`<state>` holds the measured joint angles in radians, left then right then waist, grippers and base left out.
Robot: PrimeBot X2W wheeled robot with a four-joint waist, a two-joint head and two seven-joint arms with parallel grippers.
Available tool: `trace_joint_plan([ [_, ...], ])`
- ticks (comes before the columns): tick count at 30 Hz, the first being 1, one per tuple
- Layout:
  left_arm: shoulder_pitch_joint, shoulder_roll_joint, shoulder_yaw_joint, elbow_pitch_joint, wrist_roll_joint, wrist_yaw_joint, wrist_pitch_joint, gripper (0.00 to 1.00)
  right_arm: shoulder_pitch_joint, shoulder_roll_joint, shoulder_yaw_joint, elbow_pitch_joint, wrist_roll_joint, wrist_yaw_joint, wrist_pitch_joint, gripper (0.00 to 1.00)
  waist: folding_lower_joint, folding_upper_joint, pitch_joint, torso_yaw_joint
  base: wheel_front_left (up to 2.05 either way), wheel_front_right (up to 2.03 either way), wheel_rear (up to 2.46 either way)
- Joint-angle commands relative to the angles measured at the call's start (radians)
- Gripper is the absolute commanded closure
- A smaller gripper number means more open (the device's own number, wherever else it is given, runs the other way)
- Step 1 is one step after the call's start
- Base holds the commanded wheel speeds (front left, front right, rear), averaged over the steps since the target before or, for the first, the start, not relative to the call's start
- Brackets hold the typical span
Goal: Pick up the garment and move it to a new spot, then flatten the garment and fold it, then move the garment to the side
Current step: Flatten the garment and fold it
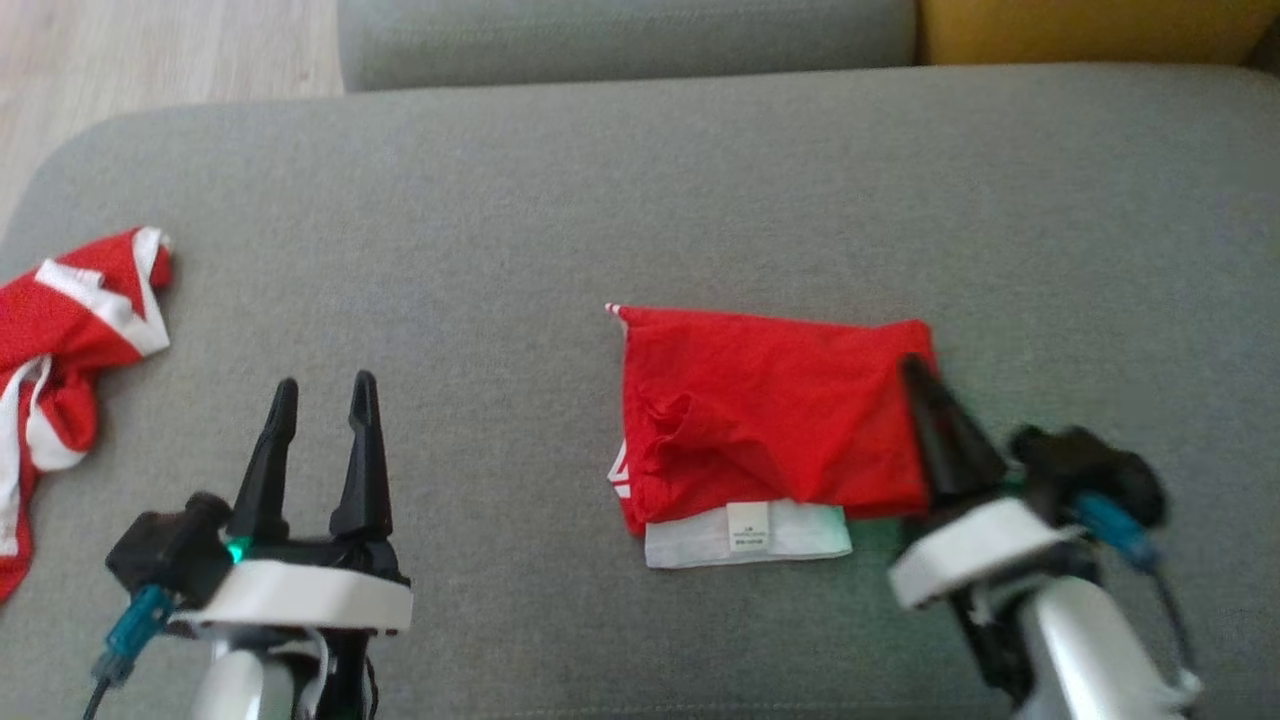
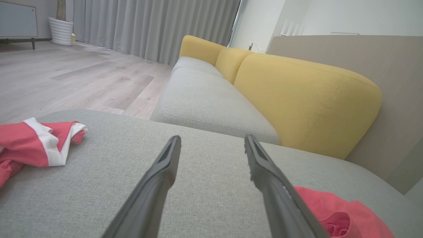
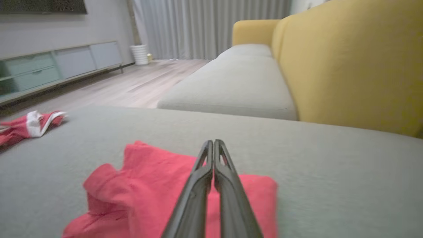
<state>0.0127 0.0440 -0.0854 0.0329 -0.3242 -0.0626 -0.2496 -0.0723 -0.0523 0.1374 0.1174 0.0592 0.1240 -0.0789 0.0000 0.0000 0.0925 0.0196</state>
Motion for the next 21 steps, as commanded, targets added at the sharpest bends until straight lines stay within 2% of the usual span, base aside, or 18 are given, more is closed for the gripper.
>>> trace_joint_plan([
  [1,-0.056,0.006,0.027,-0.033,-0.005,-0.008,-0.012,0.00,-0.064,-0.005,0.053,-0.008,0.005,0.007,0.002,1.00,0.0000,0.0000,0.020,0.016,0.00,0.00,0.00],
  [7,-0.091,0.006,-0.001,-0.020,-0.012,-0.016,-0.012,0.00,-0.177,-0.005,0.216,0.195,0.049,0.007,0.007,1.00,0.0000,0.0000,0.058,0.067,0.00,0.00,0.00],
  [8,-0.101,0.006,-0.004,-0.018,-0.015,-0.016,-0.012,0.00,-0.208,-0.003,0.248,0.262,0.060,0.007,0.008,1.00,0.0000,0.0000,0.066,0.083,0.00,0.00,0.00],
  [11,-0.112,0.006,-0.007,-0.016,-0.020,-0.015,-0.012,0.00,-0.240,0.000,0.290,0.348,0.084,0.007,0.000,1.00,0.0000,0.0000,0.076,0.104,0.00,0.00,0.00],
  [18,-0.120,0.006,0.001,-0.012,-0.019,-0.015,-0.012,0.00,-0.275,0.002,0.448,0.457,0.182,0.007,-0.001,1.00,0.0000,0.0000,0.086,0.115,0.00,0.00,0.00],
  [21,-0.118,0.006,0.006,-0.008,-0.018,-0.013,-0.012,0.00,-0.294,0.002,0.473,0.484,0.208,0.007,-0.018,1.00,0.0000,0.0000,0.077,0.104,0.00,0.00,0.00],
])
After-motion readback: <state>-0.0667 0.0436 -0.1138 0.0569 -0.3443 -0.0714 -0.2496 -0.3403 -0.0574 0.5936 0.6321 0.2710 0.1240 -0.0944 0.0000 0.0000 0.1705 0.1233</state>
